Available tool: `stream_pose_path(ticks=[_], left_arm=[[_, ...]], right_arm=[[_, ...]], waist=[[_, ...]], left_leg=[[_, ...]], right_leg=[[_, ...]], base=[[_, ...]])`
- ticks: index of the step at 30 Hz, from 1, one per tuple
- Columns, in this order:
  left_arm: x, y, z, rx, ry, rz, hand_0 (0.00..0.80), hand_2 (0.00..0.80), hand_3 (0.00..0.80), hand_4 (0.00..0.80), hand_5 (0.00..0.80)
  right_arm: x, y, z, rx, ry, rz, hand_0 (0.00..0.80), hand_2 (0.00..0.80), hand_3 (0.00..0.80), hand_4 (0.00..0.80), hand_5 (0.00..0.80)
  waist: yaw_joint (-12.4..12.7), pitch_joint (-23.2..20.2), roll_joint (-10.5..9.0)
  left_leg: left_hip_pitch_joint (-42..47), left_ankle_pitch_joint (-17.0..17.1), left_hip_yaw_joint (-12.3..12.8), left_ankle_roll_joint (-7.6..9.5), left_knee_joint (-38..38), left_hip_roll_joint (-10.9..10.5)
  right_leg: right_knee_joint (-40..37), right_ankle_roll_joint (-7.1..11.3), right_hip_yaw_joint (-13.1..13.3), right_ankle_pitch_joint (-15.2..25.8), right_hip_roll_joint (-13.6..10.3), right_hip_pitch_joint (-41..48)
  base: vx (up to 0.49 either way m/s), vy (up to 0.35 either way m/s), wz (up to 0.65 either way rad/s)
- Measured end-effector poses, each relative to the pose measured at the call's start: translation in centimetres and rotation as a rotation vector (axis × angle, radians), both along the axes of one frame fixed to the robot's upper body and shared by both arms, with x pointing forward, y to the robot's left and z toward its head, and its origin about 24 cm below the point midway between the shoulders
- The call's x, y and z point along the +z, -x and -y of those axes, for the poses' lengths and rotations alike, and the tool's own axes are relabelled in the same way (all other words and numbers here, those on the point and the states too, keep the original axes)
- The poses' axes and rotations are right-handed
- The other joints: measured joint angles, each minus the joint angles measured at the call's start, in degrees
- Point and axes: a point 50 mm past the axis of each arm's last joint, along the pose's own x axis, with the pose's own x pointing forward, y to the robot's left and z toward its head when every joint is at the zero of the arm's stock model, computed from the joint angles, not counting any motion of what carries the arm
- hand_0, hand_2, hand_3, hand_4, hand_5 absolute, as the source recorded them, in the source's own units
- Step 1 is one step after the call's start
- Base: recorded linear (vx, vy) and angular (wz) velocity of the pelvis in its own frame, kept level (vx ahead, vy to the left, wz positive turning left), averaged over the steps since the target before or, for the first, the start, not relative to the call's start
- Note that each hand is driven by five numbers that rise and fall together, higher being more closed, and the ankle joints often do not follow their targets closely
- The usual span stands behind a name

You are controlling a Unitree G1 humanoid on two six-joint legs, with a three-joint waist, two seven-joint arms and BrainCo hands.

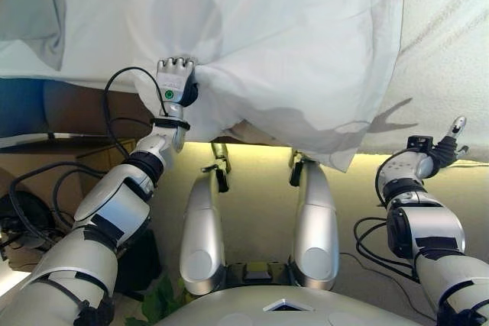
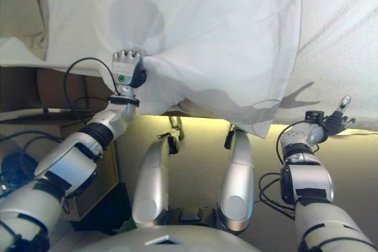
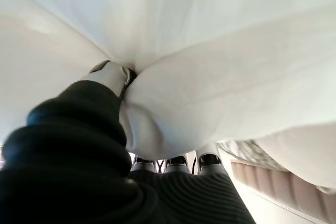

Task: Make the bed neatly

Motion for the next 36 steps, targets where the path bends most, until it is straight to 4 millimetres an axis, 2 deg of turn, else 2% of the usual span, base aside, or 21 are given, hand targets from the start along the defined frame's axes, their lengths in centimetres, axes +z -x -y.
stream_pose_path(ticks=[6,16,17,18,19,26,29,33,36], left_arm=[[-0.2,0.2,-0.2,0.004,0.024,0.0,0.8,0.8,0.8,0.8,0.8],[-1.1,0.6,-0.9,0.033,0.051,-0.029,0.8,0.8,0.8,0.8,0.8],[-1.2,0.7,-0.9,0.033,0.055,-0.031,0.555,0.555,0.555,0.555,0.555],[-1.3,0.7,-0.9,0.03,0.059,-0.036,0.075,0.075,0.075,0.075,0.075],[-1.5,0.8,-1.0,0.029,0.064,-0.042,0.0,0.0,0.0,0.0,0.0],[-3.9,2.2,-1.3,0.017,0.16,-0.143,0.0,0.0,0.0,0.0,0.0],[-4.9,3.0,-1.8,0.03,0.235,-0.173,0.0,0.0,0.0,0.0,0.0],[-7.0,4.7,-2.9,0.069,0.321,-0.238,0.0,0.0,0.0,0.0,0.0],[-8.5,6.2,-3.4,0.089,0.369,-0.28,0.0,0.0,0.0,0.0,0.0]], right_arm=[[0.2,0.4,0.8,-0.011,0.022,0.005,0.0,0.0,0.0,0.0,0.0],[-0.3,1.4,1.5,-0.023,0.027,0.014,0.0,0.0,0.0,0.0,0.0],[-0.4,1.5,1.6,-0.031,0.021,0.015,0.0,0.0,0.0,0.0,0.0],[-0.6,1.7,1.7,-0.036,0.018,0.012,0.0,0.0,0.0,0.0,0.0],[-0.7,1.8,1.8,-0.04,0.016,0.011,0.0,0.0,0.0,0.0,0.0],[-1.1,2.4,2.1,-0.046,0.02,0.015,0.0,0.0,0.0,0.0,0.0],[-1.3,2.8,2.3,-0.067,0.002,0.024,0.0,0.0,0.0,0.0,0.0],[-2.5,4.4,2.8,-0.088,0.002,-0.012,0.0,0.0,0.0,0.0,0.0],[-3.6,5.2,2.6,-0.096,-0.018,-0.036,0.0,0.0,0.0,0.0,0.0]], waist=[[0.7,0.0,1.46],[1.0,0.0,1.71],[1.0,0.0,1.77],[1.0,0.0,1.88],[1.0,0.0,1.92],[1.2,-0.5,2.69],[2.0,-1.0,3.17],[4.1,-2.9,3.84],[4.8,-6.0,3.0]], left_leg=[[0.8,0.3,-0.2,-0.41,-0.4,0.0],[3.9,0.5,-0.5,-0.86,-1.8,-0.1],[4.4,0.6,-0.5,-0.96,-2.1,-0.1],[4.9,0.7,-0.6,-1.05,-2.3,-0.1],[5.4,0.7,-0.6,-1.09,-2.6,-0.1],[8.8,0.8,-1.6,-1.28,-4.5,-0.1],[10.6,1.0,-1.8,-1.2,-5.8,0.0],[13.3,2.0,-2.1,-1.48,-8.6,0.0],[15.6,2.8,-2.5,-1.41,-11.9,-0.1]], right_leg=[[1.5,-0.22,-0.3,-0.8,-0.2,0.0],[1.3,-0.52,-0.8,-1.7,-0.3,2.8],[1.3,-0.48,-0.9,-1.8,-0.3,3.2],[1.0,-0.46,-1.1,-1.8,-0.3,3.8],[0.9,-0.4,-1.2,-1.8,-0.2,4.3],[-0.9,-0.46,-2.7,-2.1,-0.1,8.6],[-2.1,-0.37,-3.4,-2.0,0.0,10.4],[-4.9,0.16,-4.4,-1.4,0.5,13.6],[-8.0,0.49,-5.8,-0.8,0.8,16.4]], base=[[-0.008,0.011,0.01],[-0.004,-0.003,0.01],[0.0,0.0,0.0],[0.0,0.0,0.0],[0.028,-0.032,0.03],[0.029,-0.055,0.06],[0.055,-0.079,0.04],[0.085,-0.075,0.06],[0.107,-0.066,0.12]])
